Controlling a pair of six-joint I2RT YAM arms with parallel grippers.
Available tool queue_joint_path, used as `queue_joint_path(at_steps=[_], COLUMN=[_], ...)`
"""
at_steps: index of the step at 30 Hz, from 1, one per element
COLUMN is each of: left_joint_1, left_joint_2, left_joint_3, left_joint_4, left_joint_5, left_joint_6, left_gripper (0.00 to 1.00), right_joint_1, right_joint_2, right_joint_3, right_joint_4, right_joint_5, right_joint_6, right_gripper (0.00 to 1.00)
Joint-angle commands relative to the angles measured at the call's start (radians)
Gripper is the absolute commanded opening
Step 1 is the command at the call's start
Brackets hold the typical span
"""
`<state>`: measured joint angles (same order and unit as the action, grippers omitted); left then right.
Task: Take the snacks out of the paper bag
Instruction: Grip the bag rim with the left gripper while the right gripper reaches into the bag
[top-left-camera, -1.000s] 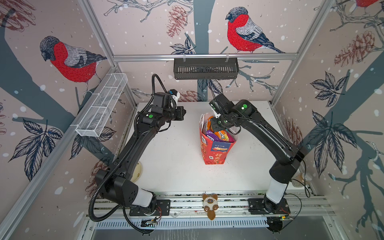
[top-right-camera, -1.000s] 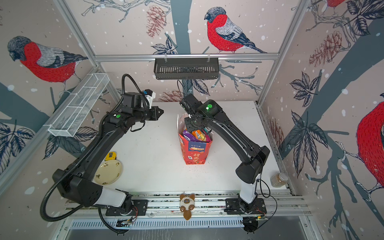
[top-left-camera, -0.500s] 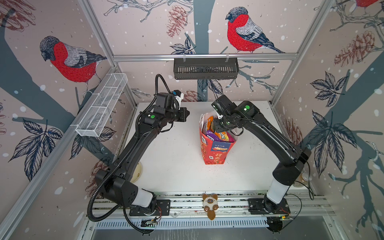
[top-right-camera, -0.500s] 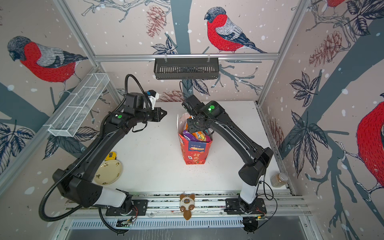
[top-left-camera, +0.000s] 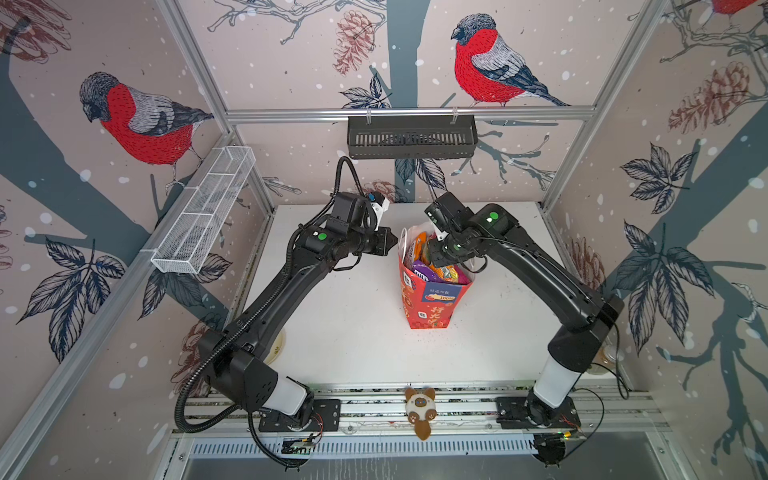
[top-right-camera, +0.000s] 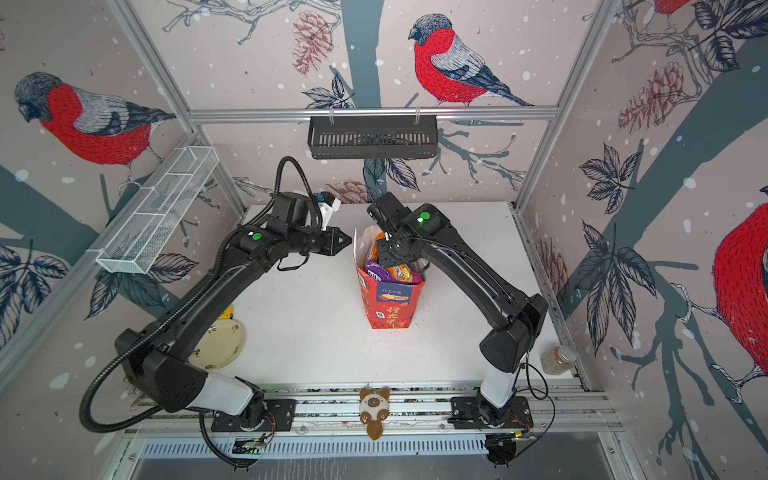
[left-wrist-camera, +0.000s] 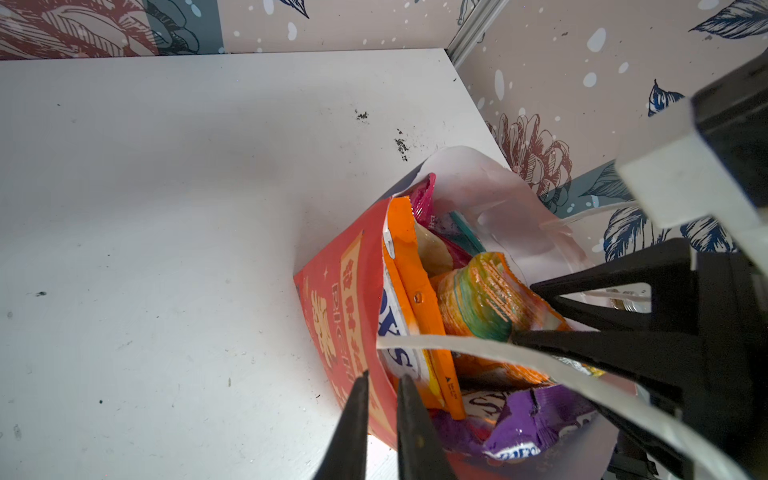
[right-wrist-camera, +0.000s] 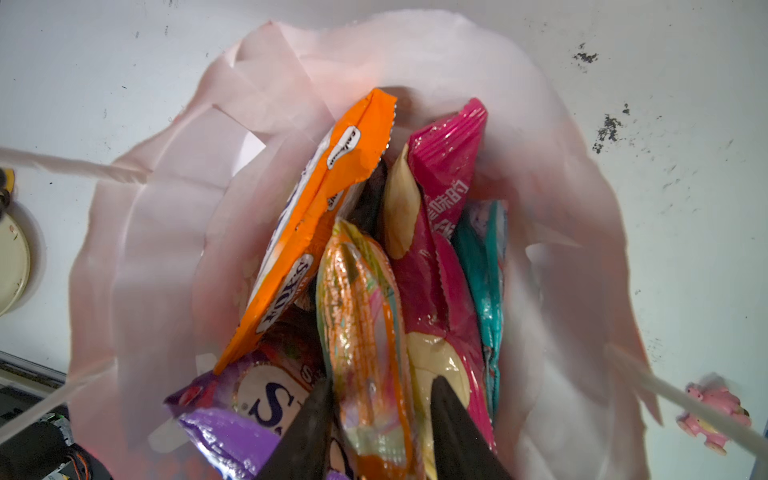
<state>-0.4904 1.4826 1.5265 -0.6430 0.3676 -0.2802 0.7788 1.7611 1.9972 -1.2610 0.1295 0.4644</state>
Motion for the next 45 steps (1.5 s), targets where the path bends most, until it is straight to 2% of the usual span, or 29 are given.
queue_joint_path(at_steps=[1, 13, 18, 26, 33, 35, 37, 45], left_joint_1=[-0.011, -0.029, -0.040, -0.040, -0.045, -0.047, -0.048, -0.048], left_joint_2=[0.013, 0.078, 0.106, 0.134, 0.153, 0.159, 0.166, 0.155], left_joint_3=[0.009, 0.060, 0.101, 0.133, 0.171, 0.177, 0.182, 0.178], left_joint_4=[-0.023, -0.065, -0.113, -0.130, -0.160, -0.165, -0.171, -0.152], left_joint_5=[0.004, -0.035, -0.100, -0.111, -0.159, -0.160, -0.154, -0.156], left_joint_6=[0.010, 0.047, 0.078, 0.097, 0.123, 0.130, 0.136, 0.151], left_gripper=[0.17, 0.18, 0.17, 0.10, 0.09, 0.00, 0.00, 0.00], right_joint_1=[0.000, 0.004, 0.007, 0.007, 0.008, 0.008, 0.008, 0.008], right_joint_2=[-0.007, -0.017, -0.018, -0.015, -0.016, -0.014, -0.008, -0.004], right_joint_3=[-0.002, -0.021, -0.020, -0.018, -0.020, -0.020, -0.018, -0.008], right_joint_4=[0.014, 0.032, 0.035, 0.041, 0.043, 0.045, 0.046, 0.055], right_joint_5=[-0.008, -0.013, -0.011, -0.007, -0.006, -0.006, -0.009, -0.006], right_joint_6=[-0.008, 0.000, 0.004, 0.010, 0.016, 0.017, 0.019, 0.023], right_gripper=[0.41, 0.41, 0.40, 0.37, 0.36, 0.32, 0.24, 0.04])
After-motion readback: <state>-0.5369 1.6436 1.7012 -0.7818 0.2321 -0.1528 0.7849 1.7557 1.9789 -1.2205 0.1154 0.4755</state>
